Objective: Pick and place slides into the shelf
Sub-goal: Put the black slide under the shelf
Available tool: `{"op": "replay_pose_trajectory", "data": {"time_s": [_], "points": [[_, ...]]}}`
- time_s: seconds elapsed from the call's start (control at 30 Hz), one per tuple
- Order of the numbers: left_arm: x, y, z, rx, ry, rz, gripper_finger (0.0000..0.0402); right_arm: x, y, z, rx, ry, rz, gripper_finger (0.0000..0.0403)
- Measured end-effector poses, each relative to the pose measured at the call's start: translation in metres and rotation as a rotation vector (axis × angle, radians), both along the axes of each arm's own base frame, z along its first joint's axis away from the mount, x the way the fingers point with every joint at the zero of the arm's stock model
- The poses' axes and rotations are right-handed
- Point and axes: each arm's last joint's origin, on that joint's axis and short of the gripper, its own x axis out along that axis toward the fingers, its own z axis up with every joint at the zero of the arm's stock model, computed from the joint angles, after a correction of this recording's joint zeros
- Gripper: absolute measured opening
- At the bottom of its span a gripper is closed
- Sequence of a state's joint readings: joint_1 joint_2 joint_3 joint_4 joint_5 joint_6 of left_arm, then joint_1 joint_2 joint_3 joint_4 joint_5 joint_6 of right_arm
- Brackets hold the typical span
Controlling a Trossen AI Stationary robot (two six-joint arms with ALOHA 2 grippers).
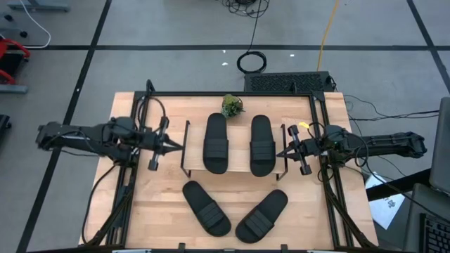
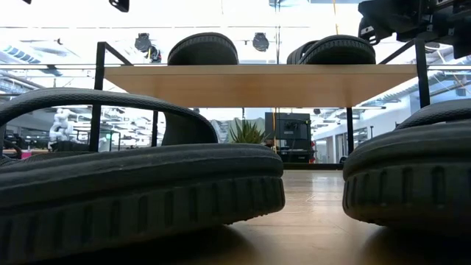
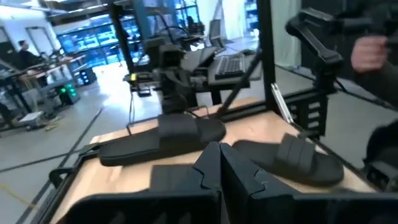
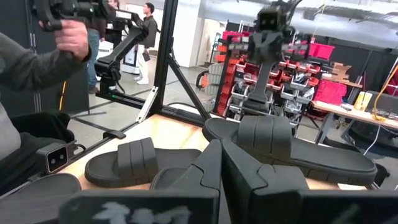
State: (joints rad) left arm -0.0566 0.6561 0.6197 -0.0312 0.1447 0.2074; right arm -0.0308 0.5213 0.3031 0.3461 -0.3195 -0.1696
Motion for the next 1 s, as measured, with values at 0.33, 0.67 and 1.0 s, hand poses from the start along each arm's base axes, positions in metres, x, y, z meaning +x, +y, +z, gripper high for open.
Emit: {"op": "replay_pose_trajectory", "data": {"time_s": [0.33, 0.67, 1.0], "points": [[-0.042, 0.002, -0.020, 0.093, -0.048, 0.148, 0.0000, 0.000, 0.000, 0.002, 0.019, -0.015, 0.007, 0.0000], [-0.068, 0.004, -0.039, -0.069, 0.006, 0.240, 0.0000, 0.000, 0.001, 0.003, 0.049, -0.012, 0.029, 0.0000], [-0.055, -0.001, -0.078, 0.036, -0.036, 0.196, 0.0000, 0.000, 0.001, 0.003, 0.038, -0.015, 0.028, 0.0000]]}}
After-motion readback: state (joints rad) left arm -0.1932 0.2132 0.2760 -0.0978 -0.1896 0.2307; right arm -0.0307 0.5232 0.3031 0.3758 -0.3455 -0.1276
